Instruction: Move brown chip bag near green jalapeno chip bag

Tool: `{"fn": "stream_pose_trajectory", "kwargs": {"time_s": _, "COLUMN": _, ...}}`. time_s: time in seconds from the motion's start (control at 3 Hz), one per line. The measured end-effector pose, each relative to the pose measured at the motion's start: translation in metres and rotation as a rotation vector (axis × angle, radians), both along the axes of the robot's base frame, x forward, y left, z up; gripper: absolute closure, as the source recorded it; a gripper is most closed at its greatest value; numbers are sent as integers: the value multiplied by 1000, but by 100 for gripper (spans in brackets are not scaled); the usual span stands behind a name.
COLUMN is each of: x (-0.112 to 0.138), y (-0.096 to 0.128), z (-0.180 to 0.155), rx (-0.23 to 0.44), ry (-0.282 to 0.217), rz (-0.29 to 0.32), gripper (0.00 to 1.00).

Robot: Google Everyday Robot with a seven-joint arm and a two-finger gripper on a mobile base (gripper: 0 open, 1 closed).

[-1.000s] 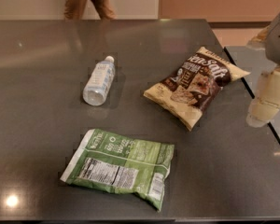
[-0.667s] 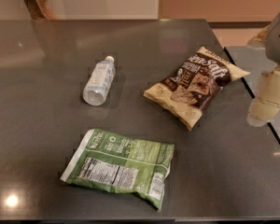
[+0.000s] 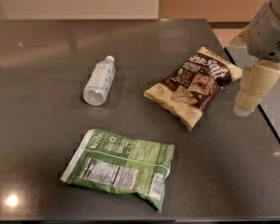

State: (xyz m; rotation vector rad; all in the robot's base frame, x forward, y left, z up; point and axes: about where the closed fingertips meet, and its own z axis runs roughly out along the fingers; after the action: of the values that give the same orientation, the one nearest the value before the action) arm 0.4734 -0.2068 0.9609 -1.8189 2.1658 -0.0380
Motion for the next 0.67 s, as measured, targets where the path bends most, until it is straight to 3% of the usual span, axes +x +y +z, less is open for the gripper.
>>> {"fn": "stream_pose_trajectory", "kwargs": {"time_s": 0.67, "x": 40, "y": -1, "z": -23, "rx": 20, "ry": 16, "rz": 35, "gripper": 0}}
